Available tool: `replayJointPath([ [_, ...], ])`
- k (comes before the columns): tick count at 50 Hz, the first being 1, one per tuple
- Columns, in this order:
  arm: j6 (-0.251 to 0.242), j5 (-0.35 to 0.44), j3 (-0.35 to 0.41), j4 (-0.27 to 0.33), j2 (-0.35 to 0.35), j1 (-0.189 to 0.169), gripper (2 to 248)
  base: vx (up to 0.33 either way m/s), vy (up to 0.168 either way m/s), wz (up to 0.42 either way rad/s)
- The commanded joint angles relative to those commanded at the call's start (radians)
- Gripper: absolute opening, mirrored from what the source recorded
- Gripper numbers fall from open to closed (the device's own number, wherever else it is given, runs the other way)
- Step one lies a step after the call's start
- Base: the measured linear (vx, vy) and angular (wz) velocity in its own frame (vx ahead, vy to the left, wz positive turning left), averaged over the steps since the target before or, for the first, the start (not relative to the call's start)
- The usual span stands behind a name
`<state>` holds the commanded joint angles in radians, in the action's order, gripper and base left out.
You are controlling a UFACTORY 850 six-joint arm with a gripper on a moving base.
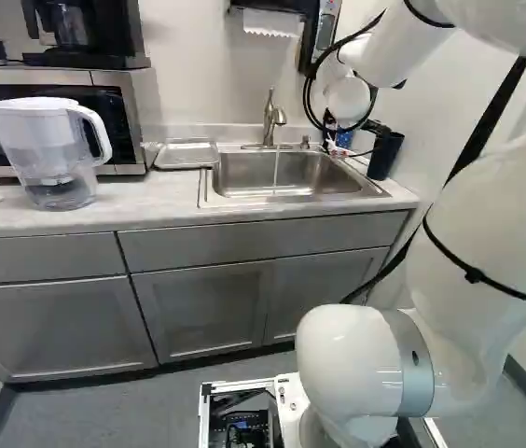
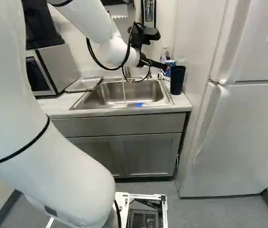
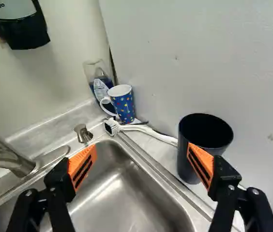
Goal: Rinse the cup and place it in the tray
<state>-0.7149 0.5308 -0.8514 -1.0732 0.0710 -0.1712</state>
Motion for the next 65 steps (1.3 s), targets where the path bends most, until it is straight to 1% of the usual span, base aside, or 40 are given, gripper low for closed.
replayJointPath([
  [11, -0.006, 0.046, 0.018, -0.054, -0.007, 0.006, 247, 0.0, 0.0, 0.0],
  [16, -0.041, 0.067, 0.026, -0.078, -0.011, 0.01, 247, 0.0, 0.0, 0.0],
  [23, -0.107, 0.096, 0.037, -0.113, -0.017, 0.014, 247, 0.0, 0.0, 0.0],
  [55, -0.107, 0.234, 0.05, -0.256, -0.007, 0.029, 247, 0.0, 0.0, 0.0],
  [65, -0.107, 0.279, 0.057, -0.294, -0.018, 0.031, 247, 0.0, 0.0, 0.0],
])
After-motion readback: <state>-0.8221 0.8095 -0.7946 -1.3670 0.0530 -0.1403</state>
